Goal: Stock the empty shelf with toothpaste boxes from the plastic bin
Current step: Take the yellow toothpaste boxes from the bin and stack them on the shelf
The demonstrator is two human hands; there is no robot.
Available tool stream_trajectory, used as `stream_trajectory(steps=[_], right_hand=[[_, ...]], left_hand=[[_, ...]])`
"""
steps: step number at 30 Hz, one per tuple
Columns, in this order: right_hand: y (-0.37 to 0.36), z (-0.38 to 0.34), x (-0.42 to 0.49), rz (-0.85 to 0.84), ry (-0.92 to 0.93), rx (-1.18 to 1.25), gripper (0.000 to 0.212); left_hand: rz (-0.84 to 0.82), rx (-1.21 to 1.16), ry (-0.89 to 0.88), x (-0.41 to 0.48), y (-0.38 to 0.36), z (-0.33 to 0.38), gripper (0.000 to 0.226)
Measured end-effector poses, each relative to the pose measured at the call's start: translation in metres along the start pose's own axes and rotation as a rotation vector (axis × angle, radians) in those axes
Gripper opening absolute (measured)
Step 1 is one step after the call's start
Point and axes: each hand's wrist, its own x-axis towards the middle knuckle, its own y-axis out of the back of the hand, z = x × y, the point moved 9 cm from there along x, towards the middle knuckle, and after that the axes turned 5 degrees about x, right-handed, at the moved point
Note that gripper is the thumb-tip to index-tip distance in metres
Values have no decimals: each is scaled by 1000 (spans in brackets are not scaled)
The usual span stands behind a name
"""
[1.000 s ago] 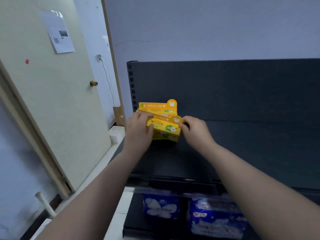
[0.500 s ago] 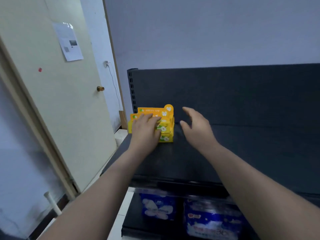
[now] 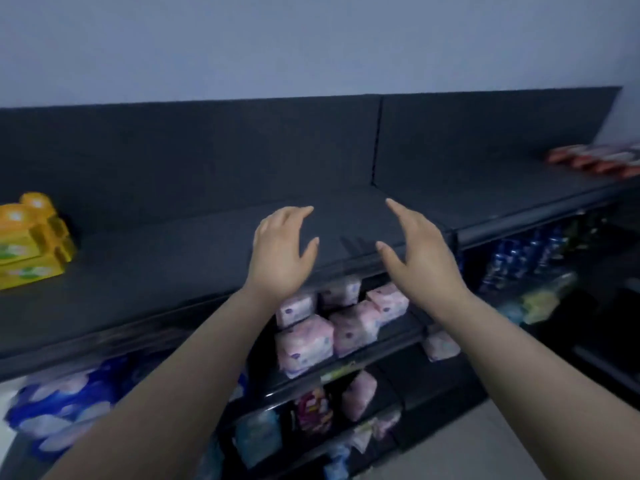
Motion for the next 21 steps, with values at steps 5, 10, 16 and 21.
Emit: stream_trajectory(steps=[5,10,16,21], right_hand=[[105,110,-64,71,-208,-155,63],[197,194,-136,160,-384,-296,61],[284,277,-224,280,-624,-379,59],[355,333,-290,389,-810,-475,58]], left_hand=[[-78,-151,-109,5,-81,139,49],[-181,-279,-233,-1,-150,264,49],[-350,-395,-439,-20,-224,412,51],[-434,-507,-598,-25,-277,530,50]])
